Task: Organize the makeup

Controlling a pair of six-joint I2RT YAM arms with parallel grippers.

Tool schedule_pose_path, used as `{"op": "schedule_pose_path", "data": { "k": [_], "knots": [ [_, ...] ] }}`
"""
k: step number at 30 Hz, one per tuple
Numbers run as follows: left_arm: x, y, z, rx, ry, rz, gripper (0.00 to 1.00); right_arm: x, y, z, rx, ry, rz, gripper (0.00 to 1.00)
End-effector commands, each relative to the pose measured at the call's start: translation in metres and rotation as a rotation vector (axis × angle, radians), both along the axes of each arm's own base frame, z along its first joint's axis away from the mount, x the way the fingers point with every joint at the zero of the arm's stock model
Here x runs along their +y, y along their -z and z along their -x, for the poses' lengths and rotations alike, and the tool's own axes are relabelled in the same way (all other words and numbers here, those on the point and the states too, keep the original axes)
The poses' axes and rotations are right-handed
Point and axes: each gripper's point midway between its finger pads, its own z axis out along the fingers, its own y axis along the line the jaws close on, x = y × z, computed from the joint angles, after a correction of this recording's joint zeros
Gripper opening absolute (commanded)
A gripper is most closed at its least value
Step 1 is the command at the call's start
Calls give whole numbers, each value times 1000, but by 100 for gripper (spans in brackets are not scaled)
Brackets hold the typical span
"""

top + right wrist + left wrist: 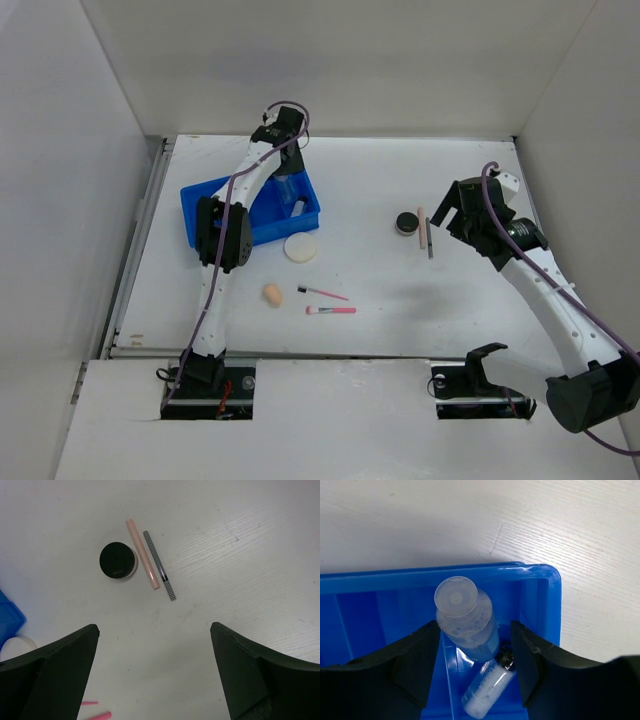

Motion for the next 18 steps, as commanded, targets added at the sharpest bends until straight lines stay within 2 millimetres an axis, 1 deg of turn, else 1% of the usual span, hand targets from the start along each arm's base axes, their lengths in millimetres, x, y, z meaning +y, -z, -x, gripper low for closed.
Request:
{"op": "schedule_pose_path", "data": {
  "k": [1, 3, 4, 5, 7, 8, 9, 10, 11, 12, 13, 14, 15, 16, 17, 18],
  "knots": [
    [-5, -14, -4, -25, 24, 32, 55, -2, -20, -6, -62, 8, -1, 99],
    [-5, -14, -4, -25, 24, 32, 54, -2, -20, -6, -62, 8, -1, 99],
    [-5, -14, -4, -25, 24, 32, 51, -2, -20, -6, -62, 8, -1, 99],
    [-5, -15, -5, -34, 24, 35, 43, -2, -20, -6, -62, 8, -1, 99],
    [-7, -15, -5, -31, 29, 42, 35, -2, -23, -7, -71, 8, -4, 99],
    [-7, -21, -5, -41, 30, 46, 32, -2, -23, -7, -71, 8, -4, 99],
    [-7, -21, -5, -41, 30, 46, 27, -2, -23, -7, -71, 8, -4, 99],
    [-7, -21, -5, -41, 30, 46, 25, -2, -23, -7, -71, 8, -4, 99],
    [-7, -28, -5, -53, 30, 50, 25, -2, -23, -7, -71, 8, -4, 99],
    [-7, -26, -6, -56, 30, 51, 25, -2, -23, -7, -71, 8, -4, 99],
    [-7, -26, -6, -55, 38, 44, 31, -2, -23, -7, -71, 8, -4, 99],
    [-7, -26, -6, -55, 38, 44, 53, -2, -23, -7, -71, 8, -4, 99],
    [-6, -26, -6, -54, 45, 39, 55, -2, -23, -7, -71, 8, -4, 99],
    [-6, -21, -6, -45, 45, 36, 56, -2, -23, -7, -71, 8, -4, 99],
    [-6, -14, -6, -34, 45, 32, 56, -2, -23, -7, -71, 8, -4, 99],
    [-6, -14, -6, -33, 53, 26, 55, -2, -23, -7, -71, 8, -4, 99]
  ]
}}
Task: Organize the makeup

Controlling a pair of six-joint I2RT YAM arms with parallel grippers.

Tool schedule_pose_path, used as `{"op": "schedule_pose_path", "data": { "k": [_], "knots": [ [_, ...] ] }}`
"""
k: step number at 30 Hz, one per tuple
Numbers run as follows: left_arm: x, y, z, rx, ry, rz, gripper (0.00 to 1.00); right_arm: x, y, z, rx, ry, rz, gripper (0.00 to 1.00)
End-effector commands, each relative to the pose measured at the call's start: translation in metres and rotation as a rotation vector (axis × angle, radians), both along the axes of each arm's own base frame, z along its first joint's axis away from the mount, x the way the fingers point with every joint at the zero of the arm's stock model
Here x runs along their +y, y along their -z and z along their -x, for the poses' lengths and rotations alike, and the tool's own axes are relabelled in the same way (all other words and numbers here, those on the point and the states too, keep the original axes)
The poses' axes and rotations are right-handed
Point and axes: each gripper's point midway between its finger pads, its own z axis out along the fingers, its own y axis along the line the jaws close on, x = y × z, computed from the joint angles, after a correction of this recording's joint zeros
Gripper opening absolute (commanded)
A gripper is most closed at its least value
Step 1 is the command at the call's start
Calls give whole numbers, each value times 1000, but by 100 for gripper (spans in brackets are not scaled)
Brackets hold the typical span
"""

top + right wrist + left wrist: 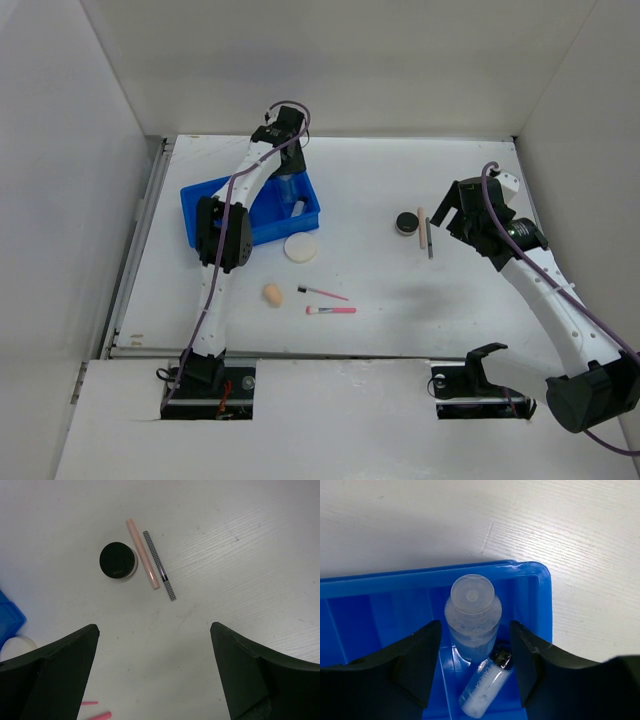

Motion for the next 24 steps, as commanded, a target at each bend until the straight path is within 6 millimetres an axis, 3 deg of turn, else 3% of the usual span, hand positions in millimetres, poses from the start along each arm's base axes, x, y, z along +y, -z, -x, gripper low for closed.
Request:
{"op": "schedule_pose_path", "data": {
  "k": [1, 7, 14, 17, 20, 24],
  "knots": [
    [1, -9, -6, -29, 15, 1, 53, -2, -23, -7, -71, 8, -4, 99],
    [0, -1, -1, -5, 20, 1, 32, -2, -27, -8, -79, 8, -7, 99],
    [-8, -30, 9, -21, 56, 63, 1, -2, -27, -8, -79, 8, -7, 99],
    [-15, -36, 26, 33, 95, 109, 0, -2, -27, -8, -79, 8, -7, 99],
    [-18, -19, 47, 128, 95, 136, 0, -2, -23, -7, -71, 8, -4, 99],
    [-23, -21, 62, 154, 96, 188, 0, 1, -23, -7, -67, -6, -16, 99]
  ]
}}
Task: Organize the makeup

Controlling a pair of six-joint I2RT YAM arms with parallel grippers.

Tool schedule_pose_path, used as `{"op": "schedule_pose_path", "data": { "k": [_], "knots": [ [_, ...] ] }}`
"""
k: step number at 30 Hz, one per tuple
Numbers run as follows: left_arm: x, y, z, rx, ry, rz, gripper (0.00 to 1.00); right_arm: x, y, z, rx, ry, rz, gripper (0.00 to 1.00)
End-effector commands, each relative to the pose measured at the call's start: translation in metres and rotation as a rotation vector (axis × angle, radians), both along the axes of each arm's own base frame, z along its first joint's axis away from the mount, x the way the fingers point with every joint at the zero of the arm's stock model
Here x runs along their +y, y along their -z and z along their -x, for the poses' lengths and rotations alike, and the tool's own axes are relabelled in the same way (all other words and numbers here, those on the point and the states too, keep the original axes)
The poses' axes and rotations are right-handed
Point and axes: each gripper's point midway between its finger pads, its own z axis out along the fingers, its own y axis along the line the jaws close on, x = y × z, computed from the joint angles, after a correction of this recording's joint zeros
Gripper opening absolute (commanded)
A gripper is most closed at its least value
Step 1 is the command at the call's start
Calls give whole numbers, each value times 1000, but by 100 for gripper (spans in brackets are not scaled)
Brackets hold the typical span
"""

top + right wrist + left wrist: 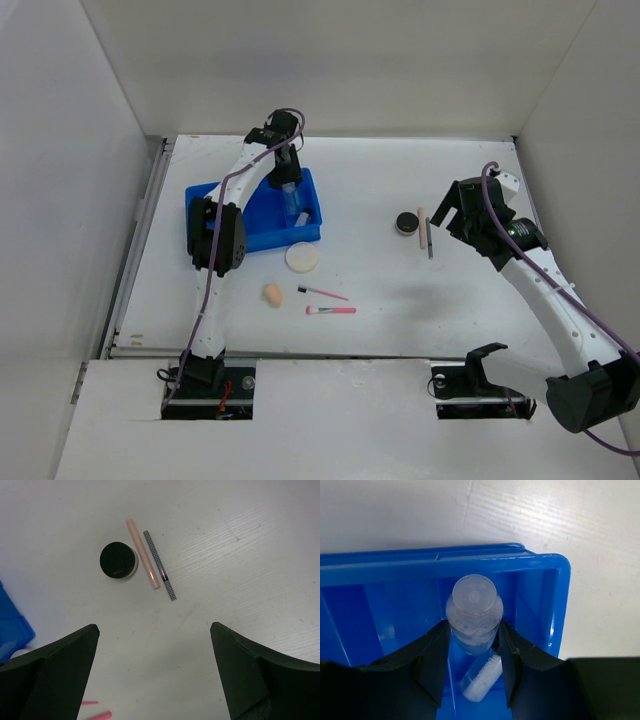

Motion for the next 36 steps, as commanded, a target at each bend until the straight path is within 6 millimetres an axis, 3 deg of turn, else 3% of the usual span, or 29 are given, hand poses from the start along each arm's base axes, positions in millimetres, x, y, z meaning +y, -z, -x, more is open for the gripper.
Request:
{"op": "schedule_pose_path", "data": {
  "k": [1, 2, 3, 5, 6, 9, 14, 17, 19, 22, 23, 24, 25, 26, 27, 29, 31, 33, 34, 36],
  "knots": [
    [-14, -24, 32, 57, 31, 89, 0, 1, -23, -7, -67, -5, -14, 99],
    [-17, -27, 29, 57, 37, 100, 0, 1, -23, -7, -67, -5, -14, 99],
    [-17, -28, 28, 60, 37, 100, 10, 1, -23, -7, -67, -5, -14, 99],
    [-15, -21, 29, 95, 41, 73, 47, 1, -23, -7, -67, -5, -14, 99],
    [-14, -34, 22, 57, 48, 68, 57, 1, -25, -6, -75, -5, -17, 99],
    [-14, -51, 18, 5, 53, 72, 83, 0, -24, -4, -76, -5, -17, 99],
    [-11, -85, 19, -79, 67, 81, 88, 0, -27, -3, -84, -5, -20, 99],
    [-8, -107, 26, -116, 78, 86, 77, 1, -26, -2, -82, -12, -26, 99],
    [-14, -121, 39, -139, 106, 80, 39, 1, -26, -2, -82, -12, -26, 99],
    [-5, -114, 54, -118, 104, 33, 0, 1, -23, -2, -75, -6, -30, 99],
    [-1, -124, 60, -144, 98, 33, 0, 1, -23, -2, -75, -6, -30, 99],
    [3, -120, 70, -136, 98, 30, 0, 1, -19, -1, -67, -6, -27, 99],
    [6, -104, 76, -94, 98, 15, 0, 1, -19, -1, -67, -6, -27, 99],
    [8, -113, 81, -124, 98, 25, 0, 1, -19, -1, -67, -6, -27, 99],
    [11, -96, 93, -81, 115, 11, 0, 1, -19, -1, -67, -6, -27, 99],
    [14, -95, 105, -67, 122, 18, 0, 2, -20, -2, -75, -6, -30, 99],
    [6, -78, 128, -7, 171, 21, 0, 2, -20, -2, -75, -6, -30, 99],
    [-9, -78, 148, -20, 232, 21, 0, 2, -20, -2, -75, -6, -30, 99],
    [-9, -60, 164, 18, 250, -8, 0, 1, -17, -1, -67, -6, -27, 99],
    [-20, -43, 192, 42, 321, -57, 0, 3, -18, -3, -74, -13, -36, 99]
  ]
}}
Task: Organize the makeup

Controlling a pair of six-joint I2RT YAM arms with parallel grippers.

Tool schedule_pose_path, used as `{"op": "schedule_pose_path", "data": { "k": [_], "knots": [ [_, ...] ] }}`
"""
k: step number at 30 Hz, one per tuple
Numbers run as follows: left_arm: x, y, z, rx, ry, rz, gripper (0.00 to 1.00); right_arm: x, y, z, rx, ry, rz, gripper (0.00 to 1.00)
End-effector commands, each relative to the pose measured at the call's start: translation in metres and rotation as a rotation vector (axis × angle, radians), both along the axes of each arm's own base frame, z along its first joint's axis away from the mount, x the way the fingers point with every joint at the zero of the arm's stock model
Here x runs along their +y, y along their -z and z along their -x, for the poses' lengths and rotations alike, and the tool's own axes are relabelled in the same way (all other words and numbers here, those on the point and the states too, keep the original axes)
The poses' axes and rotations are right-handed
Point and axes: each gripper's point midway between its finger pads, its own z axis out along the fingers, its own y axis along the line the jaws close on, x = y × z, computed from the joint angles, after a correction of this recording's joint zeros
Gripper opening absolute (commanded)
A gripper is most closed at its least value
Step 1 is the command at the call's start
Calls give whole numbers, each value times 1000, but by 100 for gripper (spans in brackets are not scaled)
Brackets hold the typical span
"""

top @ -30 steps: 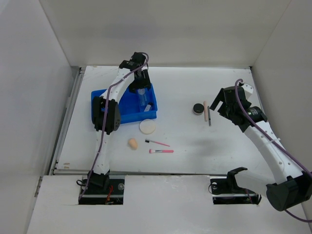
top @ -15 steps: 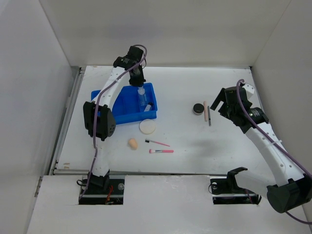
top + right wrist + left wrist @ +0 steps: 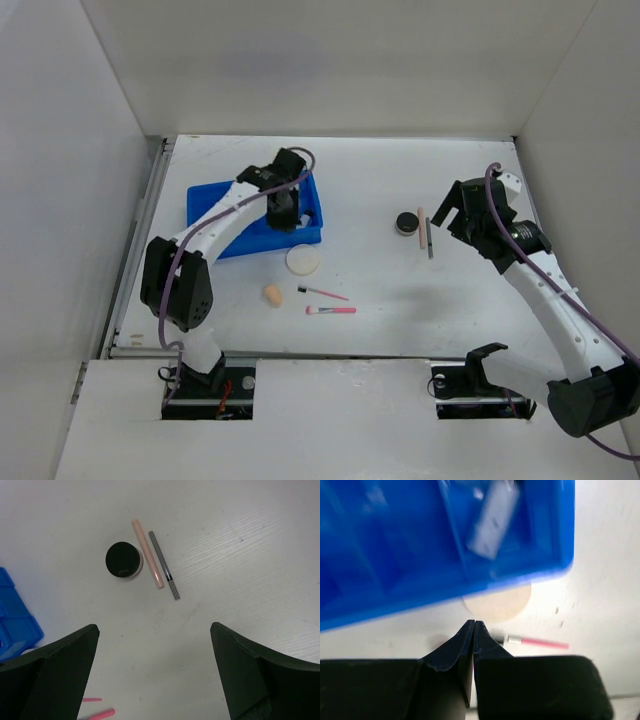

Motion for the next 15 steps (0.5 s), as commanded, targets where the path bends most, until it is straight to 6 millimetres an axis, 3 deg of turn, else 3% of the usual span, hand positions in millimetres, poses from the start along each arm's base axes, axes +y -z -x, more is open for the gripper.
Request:
{"op": "schedule_pose_path", "data": {
  "k": [1, 2, 3, 4, 5, 6, 7, 8, 12, 15],
  "knots": [
    [-31, -3, 38, -41, 146, -12, 0, 4, -8, -4, -44, -13, -26, 99],
    [-28, 10, 50, -17, 159, -52, 6, 5, -7, -7, -42, -13, -26, 99],
    [-28, 18, 57, -5, 165, -75, 23, 5, -7, -7, -42, -13, -26, 99],
    [-28, 15, 67, -11, 168, -85, 26, 6, -6, -7, -40, -20, -32, 99],
    [-14, 22, 73, -4, 122, -130, 29, 6, -6, -7, -40, -20, -32, 99],
    [-9, 24, 78, -4, 88, -131, 37, 6, -6, -7, -40, -20, -32, 99],
    [-3, 24, 82, -11, 53, -131, 67, 6, -6, -7, -40, -20, -32, 99],
    [5, 16, 88, -31, -27, -112, 70, 6, -6, -7, -40, -20, -32, 99],
    [28, 28, 118, -2, -177, -79, 73, 6, -6, -7, -40, -20, -32, 99],
    [27, 38, 128, 4, -234, -15, 73, 9, -3, -8, -28, -29, -36, 99]
  ]
}}
